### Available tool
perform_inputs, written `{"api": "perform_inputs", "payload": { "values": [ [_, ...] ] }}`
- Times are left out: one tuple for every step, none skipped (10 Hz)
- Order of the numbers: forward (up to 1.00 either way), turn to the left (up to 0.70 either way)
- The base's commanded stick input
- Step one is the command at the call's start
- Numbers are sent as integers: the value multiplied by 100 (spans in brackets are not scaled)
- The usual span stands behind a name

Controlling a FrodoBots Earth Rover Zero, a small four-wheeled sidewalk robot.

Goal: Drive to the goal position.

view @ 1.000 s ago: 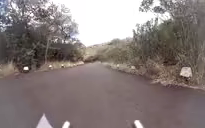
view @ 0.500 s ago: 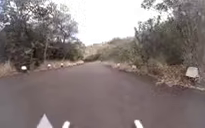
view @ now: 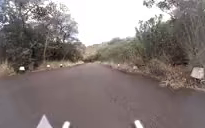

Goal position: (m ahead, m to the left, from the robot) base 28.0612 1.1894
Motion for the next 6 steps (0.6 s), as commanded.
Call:
{"api": "perform_inputs", "payload": {
  "values": [
    [50,0],
    [50,0],
    [50,0],
    [50,0],
    [50,0],
    [50,0]
  ]
}}
